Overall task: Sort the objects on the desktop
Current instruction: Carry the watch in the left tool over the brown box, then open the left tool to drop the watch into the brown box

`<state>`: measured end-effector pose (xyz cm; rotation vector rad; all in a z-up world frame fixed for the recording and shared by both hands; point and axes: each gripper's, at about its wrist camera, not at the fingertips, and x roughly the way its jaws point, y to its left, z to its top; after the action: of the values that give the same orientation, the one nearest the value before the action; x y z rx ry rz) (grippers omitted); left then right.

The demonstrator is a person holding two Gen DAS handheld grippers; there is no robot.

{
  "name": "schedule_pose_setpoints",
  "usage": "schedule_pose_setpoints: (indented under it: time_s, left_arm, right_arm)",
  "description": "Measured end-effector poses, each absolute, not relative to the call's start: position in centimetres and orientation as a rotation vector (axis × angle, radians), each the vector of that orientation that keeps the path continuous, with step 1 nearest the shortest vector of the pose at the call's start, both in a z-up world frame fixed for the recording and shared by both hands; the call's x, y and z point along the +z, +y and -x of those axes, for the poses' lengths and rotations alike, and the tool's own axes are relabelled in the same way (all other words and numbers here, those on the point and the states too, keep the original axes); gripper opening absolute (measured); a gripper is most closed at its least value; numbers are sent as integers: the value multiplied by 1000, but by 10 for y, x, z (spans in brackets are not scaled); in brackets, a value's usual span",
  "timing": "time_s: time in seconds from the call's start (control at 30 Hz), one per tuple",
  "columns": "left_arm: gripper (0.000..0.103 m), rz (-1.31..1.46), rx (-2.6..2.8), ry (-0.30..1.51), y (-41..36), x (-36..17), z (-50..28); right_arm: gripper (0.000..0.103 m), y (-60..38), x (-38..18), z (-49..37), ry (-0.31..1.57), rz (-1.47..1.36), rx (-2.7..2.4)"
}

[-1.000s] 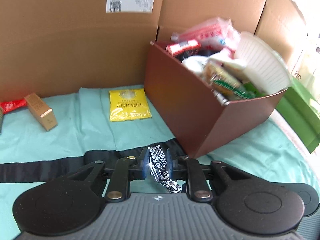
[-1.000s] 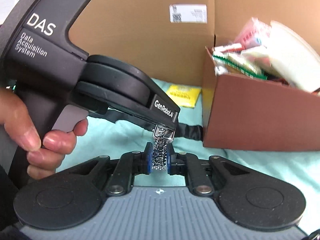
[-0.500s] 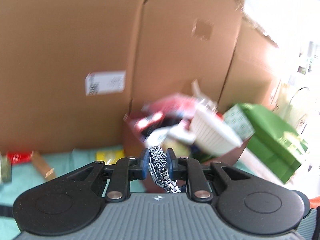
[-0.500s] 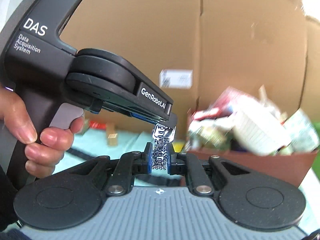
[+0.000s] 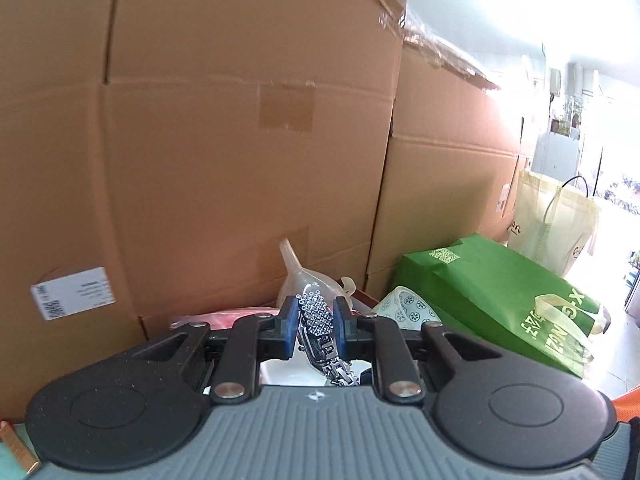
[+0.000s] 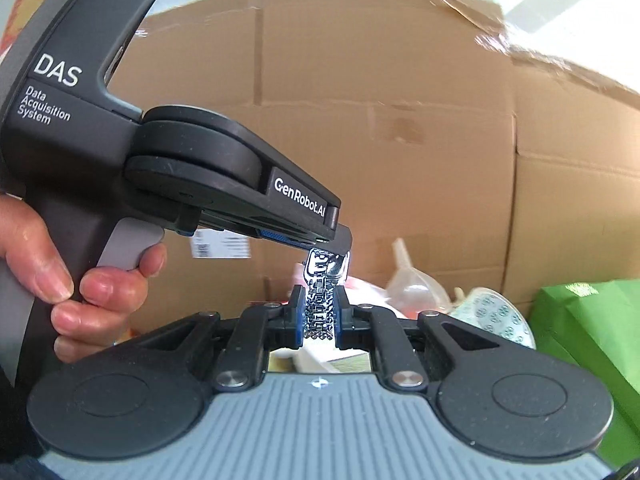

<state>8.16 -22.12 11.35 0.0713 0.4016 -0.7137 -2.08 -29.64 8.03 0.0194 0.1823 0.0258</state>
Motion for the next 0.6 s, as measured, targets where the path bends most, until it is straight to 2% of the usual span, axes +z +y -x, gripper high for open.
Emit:
schedule_pose_setpoints:
  time_s: [0.27,0.33,0.37,0.4,0.47,0.53,0.6]
  left_arm:
    - [19,-79,-705,464,-239,90,-115]
    - [37,-75,-721,443,-236,90,-112]
    - [67,-77,-725,433,-234,91,-109]
    - [87,-78,-724,416,-232,92,-105]
    - [90,-84,-736,365,-228,95,-96]
    - [90,-97,-743,357,-228,97,-92]
    - [91,-103,-732,350,-228,98,-88]
  right_arm:
    - [12,-326,57,-17,262,-108,44]
    - [13,-328,53,-25,295,-104,40]
    - [14,-328,51,-27,305,-100,31]
    - [28,-328,50,-27,304,-95,22]
    - [52,-329,50,-25,280,-98,-5]
    - [55,-330,51,-22,268,-100,-12]
    - [63,-331,53,-20,265,-104,-21]
